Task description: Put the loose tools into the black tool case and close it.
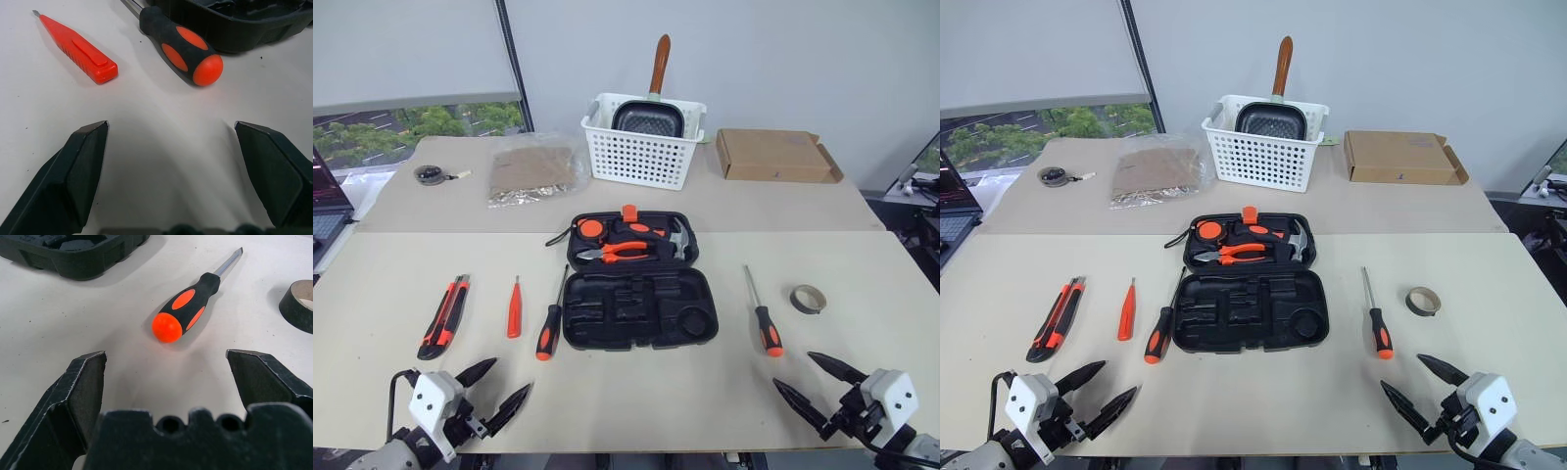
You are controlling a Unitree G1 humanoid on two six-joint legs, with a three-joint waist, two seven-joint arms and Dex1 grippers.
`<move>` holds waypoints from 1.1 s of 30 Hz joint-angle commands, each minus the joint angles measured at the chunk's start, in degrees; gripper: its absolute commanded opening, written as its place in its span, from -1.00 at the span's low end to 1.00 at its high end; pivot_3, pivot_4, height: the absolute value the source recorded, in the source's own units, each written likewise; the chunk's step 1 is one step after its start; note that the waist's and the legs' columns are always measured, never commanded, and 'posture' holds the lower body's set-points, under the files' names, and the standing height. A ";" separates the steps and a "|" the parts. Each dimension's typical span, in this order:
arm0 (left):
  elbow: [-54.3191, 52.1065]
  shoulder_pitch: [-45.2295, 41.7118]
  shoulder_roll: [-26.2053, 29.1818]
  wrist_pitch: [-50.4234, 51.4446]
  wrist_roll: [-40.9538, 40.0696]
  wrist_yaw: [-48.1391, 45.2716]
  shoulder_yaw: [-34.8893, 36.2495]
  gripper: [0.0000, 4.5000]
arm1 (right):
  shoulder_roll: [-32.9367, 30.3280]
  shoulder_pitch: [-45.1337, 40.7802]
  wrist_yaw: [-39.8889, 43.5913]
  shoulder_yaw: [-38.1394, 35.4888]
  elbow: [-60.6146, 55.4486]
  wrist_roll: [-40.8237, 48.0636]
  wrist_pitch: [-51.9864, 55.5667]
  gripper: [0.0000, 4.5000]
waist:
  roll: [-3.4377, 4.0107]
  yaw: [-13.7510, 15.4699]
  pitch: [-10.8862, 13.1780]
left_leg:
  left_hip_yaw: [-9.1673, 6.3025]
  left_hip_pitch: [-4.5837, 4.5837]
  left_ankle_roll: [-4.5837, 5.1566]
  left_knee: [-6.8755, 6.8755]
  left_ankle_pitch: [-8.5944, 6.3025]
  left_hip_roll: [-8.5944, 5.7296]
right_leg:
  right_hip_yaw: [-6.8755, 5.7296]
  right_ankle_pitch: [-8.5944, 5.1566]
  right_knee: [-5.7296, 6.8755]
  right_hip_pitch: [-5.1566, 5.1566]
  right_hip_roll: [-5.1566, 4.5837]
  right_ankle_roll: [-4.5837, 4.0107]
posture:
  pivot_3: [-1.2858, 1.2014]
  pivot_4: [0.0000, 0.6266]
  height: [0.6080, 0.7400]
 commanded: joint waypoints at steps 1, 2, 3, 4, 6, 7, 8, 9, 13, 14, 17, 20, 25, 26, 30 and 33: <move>-0.71 1.55 -0.04 -0.67 -0.64 -0.34 -0.36 0.96 | -0.99 0.39 -0.07 -1.07 -2.27 0.48 0.48 1.00 | 0.00 0.00 0.00 | 0.00 0.00 0.00 0.00 0.00 0.00 | 0.00 0.00 0.00 0.00 0.00 0.00 | 0.03 -0.52 0.39; -0.73 1.78 -0.18 -0.83 -1.12 -0.59 -0.29 0.96 | -1.18 0.29 -0.04 -1.09 -2.31 0.53 0.63 1.00 | -0.01 0.00 -0.01 | 0.00 0.00 0.00 0.00 0.00 0.00 | 0.00 0.00 0.00 0.00 0.00 0.00 | 0.03 -0.52 0.39; -0.76 1.94 -0.26 -1.01 -1.42 -0.72 -0.18 0.96 | -1.31 0.19 -0.01 -1.09 -2.36 0.57 0.75 1.00 | -0.02 -0.03 -0.01 | 0.00 0.00 0.00 0.00 0.00 0.00 | 0.00 0.00 0.00 0.00 0.00 0.00 | 0.03 -0.52 0.39; -0.76 2.05 -0.27 -1.16 -1.68 -0.83 -0.09 0.96 | -1.39 0.07 -0.03 -1.07 -2.37 0.59 0.86 1.00 | -0.02 -0.10 -0.02 | 0.01 0.00 0.00 0.00 0.00 0.00 | 0.01 0.00 0.00 0.00 0.00 0.00 | 0.03 -0.52 0.39; -0.85 2.32 -0.14 -1.43 -2.16 -1.08 0.05 0.96 | -1.51 -0.15 -0.13 -0.95 -2.31 0.59 0.97 1.00 | -0.03 -0.12 -0.02 | 0.02 0.00 0.00 0.00 0.00 0.00 | 0.01 0.00 0.00 0.00 0.00 0.00 | 0.03 -0.52 0.39; -0.87 2.40 -0.09 -1.54 -2.34 -1.20 0.09 0.96 | -1.55 -0.25 -0.18 -0.91 -2.29 0.61 1.04 1.00 | -0.03 -0.11 -0.02 | 0.01 0.00 0.00 0.00 0.00 0.00 | 0.00 0.00 0.00 0.00 0.00 0.00 | 0.03 -0.52 0.39; -0.89 2.45 -0.05 -1.59 -2.47 -1.24 0.12 0.96 | -1.57 -0.32 -0.18 -0.89 -2.26 0.60 1.05 1.00 | -0.04 -0.11 -0.02 | 0.00 0.00 0.00 0.00 0.00 0.00 | -0.01 0.00 0.00 0.00 0.00 0.00 | 0.03 -0.52 0.39; -0.91 2.47 -0.02 -1.62 -2.60 -1.25 0.13 0.96 | -1.59 -0.44 -0.15 -0.89 -2.25 0.65 1.10 1.00 | -0.04 -0.11 -0.01 | 0.00 0.00 0.00 0.00 0.00 0.00 | 0.00 0.00 0.00 0.00 0.00 0.00 | 0.03 -0.52 0.39; -1.80 2.67 -0.12 -1.59 -3.40 -1.32 0.19 0.96 | -1.73 -0.69 0.23 -1.07 -2.15 0.85 0.91 1.00 | -0.04 -0.11 -0.01 | 0.01 0.01 0.00 0.00 0.00 0.00 | -0.01 0.00 0.01 0.00 0.01 0.00 | 0.03 -0.52 0.39; -2.78 2.72 -0.28 -1.15 -3.78 -0.94 0.12 0.96 | -1.96 -0.76 0.97 -1.47 -2.17 1.57 0.62 1.00 | -0.04 -0.12 -0.01 | 0.01 0.01 0.00 0.01 0.00 0.00 | -0.01 0.00 0.00 0.00 0.01 0.00 | 0.03 -0.52 0.39; -6.68 3.09 -1.07 1.17 -5.67 0.79 -0.66 0.96 | -3.28 -1.42 3.33 -3.22 -2.57 4.50 0.71 1.00 | -0.07 -0.17 0.00 | 0.01 -0.02 0.00 0.03 0.00 0.00 | 0.00 0.00 -0.01 0.00 0.00 0.01 | 0.03 -0.52 0.39; -9.87 2.08 -2.26 3.58 -3.51 5.62 -2.46 0.96 | -7.48 -3.38 7.48 -5.31 -4.57 9.28 2.87 1.00 | -0.17 -0.17 0.04 | 0.00 -0.01 0.02 0.07 0.00 -0.01 | 0.01 0.02 -0.02 0.07 0.01 0.04 | 0.03 -0.52 0.39; -15.71 -1.19 -3.99 9.83 -1.03 14.79 -6.06 0.96 | -15.36 -7.01 14.06 -5.43 -7.79 12.99 6.80 1.00 | -0.27 -0.03 0.10 | -0.10 0.23 0.04 0.11 -0.01 0.01 | 0.01 0.05 -0.03 0.42 0.26 0.07 | 0.03 -0.52 0.39; -16.12 -1.50 -4.08 10.18 -0.38 15.49 -6.74 0.96 | -16.57 -7.99 14.85 -5.09 -8.61 13.64 7.78 1.00 | -0.29 0.02 0.12 | -0.12 0.30 0.04 0.11 -0.01 0.02 | 0.02 0.05 -0.03 0.52 0.30 0.07 | 0.03 -0.52 0.39; -16.97 -1.86 -4.49 11.22 1.36 17.81 -8.79 0.96 | -18.95 -11.27 16.85 -3.50 -10.44 14.06 9.89 1.00 | -0.31 0.15 0.13 | -0.14 0.45 0.03 0.10 -0.01 0.05 | 0.02 0.04 -0.05 0.67 0.34 0.07 | 0.03 -0.52 0.39; -16.31 -1.44 -4.73 11.26 3.70 19.63 -10.15 0.96 | -19.26 -13.62 17.19 -2.03 -11.96 14.54 11.68 1.00 | -0.31 0.53 0.13 | -0.11 0.40 0.04 0.10 -0.01 0.04 | 0.02 0.05 -0.10 0.66 0.33 0.06 | 0.03 -0.52 0.39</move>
